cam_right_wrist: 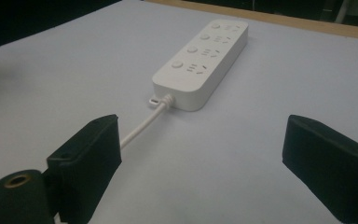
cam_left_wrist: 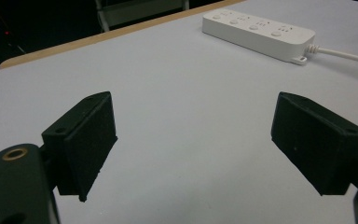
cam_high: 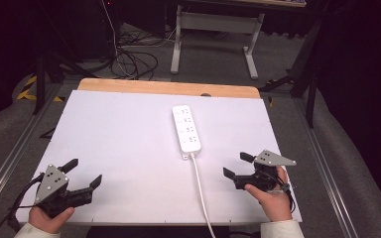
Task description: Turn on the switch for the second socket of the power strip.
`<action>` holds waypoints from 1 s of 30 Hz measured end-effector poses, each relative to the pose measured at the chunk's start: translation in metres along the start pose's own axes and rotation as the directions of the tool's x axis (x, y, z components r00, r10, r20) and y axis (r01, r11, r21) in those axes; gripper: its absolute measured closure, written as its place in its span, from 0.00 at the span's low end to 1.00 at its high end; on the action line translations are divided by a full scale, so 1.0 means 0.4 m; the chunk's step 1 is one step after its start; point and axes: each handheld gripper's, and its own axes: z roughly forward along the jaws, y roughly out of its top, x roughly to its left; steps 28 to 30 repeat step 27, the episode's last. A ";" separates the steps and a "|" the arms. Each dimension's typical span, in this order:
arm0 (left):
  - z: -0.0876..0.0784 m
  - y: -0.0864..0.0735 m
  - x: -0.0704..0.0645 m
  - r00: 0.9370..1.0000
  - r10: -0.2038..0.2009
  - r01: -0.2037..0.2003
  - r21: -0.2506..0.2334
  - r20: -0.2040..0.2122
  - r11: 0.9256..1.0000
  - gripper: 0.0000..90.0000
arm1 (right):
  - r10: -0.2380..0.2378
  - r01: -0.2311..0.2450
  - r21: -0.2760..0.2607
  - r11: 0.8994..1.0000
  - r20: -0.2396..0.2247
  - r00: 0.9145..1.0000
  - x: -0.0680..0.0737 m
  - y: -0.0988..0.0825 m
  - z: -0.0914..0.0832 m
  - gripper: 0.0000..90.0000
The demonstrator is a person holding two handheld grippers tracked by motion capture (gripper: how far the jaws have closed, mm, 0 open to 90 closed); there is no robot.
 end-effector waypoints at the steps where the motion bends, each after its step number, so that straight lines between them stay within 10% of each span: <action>1: -0.001 0.000 0.000 1.000 0.002 -0.002 -0.002 0.001 1.000 0.16 | -0.010 0.010 0.007 1.000 0.003 1.000 -0.002 -0.006 -0.003 0.13; 13: -0.005 -0.002 0.001 1.000 0.014 -0.014 -0.001 -0.010 1.000 0.16 | -0.046 0.046 0.031 0.998 0.000 0.999 -0.023 -0.098 -0.015 0.07; 30: -0.007 -0.006 0.010 1.000 -0.003 0.003 0.015 -0.014 1.000 0.16 | -0.052 0.052 0.003 0.999 0.048 0.997 -0.011 -0.096 -0.027 0.12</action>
